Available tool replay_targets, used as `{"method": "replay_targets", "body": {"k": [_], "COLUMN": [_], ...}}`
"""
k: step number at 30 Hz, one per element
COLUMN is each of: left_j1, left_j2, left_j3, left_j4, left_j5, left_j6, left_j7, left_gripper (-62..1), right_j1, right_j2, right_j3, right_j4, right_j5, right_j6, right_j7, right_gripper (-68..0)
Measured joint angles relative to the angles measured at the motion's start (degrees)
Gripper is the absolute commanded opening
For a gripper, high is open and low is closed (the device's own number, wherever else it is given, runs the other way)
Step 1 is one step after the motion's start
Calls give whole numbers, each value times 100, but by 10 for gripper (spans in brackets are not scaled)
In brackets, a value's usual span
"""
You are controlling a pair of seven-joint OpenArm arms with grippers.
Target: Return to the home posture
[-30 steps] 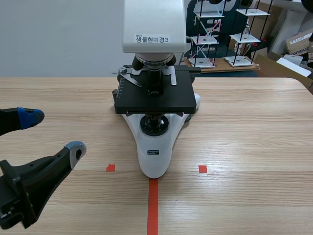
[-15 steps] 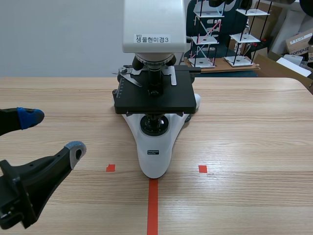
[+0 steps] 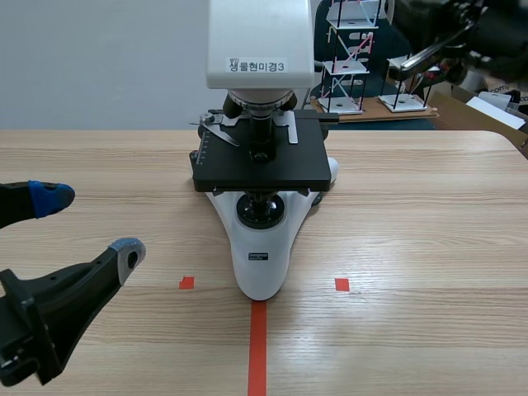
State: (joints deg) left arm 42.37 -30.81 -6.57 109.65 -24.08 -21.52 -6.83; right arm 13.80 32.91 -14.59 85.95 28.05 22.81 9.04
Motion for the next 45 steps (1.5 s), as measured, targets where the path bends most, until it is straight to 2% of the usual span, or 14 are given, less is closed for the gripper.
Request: {"method": "replay_targets", "body": {"k": [2, 4, 7, 11, 13, 15, 20, 24, 27, 45], "left_j1": [0, 2, 0, 0, 0, 0, 0, 0, 0, 0], "left_j2": [0, 0, 2, 0, 0, 0, 0, 0, 0, 0], "left_j3": [0, 0, 0, 0, 0, 0, 0, 0, 0, 0], "left_j4": [0, 0, 0, 0, 0, 0, 0, 0, 0, 0], "left_j5": [0, 0, 0, 2, 0, 0, 0, 2, 2, 2], "left_j6": [0, 0, 0, 0, 0, 0, 0, 0, 0, 0], "left_j7": [-2, -2, 0, -2, -2, -2, -2, -2, -2, -2], "left_gripper": [-13, -13, -13, -13, -13, -13, -13, -13, -13, -13], "right_j1": [-538, -1102, -1858, -2798, -3296, -3755, -4688, -5268, -5558, -5525], "right_j2": [-7, -7, -31, -229, -385, -560, -942, -1067, -1071, -1051], "right_j3": [214, 400, 629, 787, 811, 850, 874, 874, 874, 874], "right_j4": [426, 802, 1281, 1805, 2000, 2157, 2450, 2608, 2743, 2769], "right_j5": [2, -22, -409, -892, -973, -1123, -1397, -1423, -1716, -1845], "right_j6": [-170, -313, -345, -385, -636, -769, -778, -802, -802, -802], "right_j7": [33, 310, 560, 879, 1147, 1185, 1078, 1078, 1060, 951], "right_gripper": [-535, -450, -376, -162, -105, -95, -72, -65, -49, -50]}}
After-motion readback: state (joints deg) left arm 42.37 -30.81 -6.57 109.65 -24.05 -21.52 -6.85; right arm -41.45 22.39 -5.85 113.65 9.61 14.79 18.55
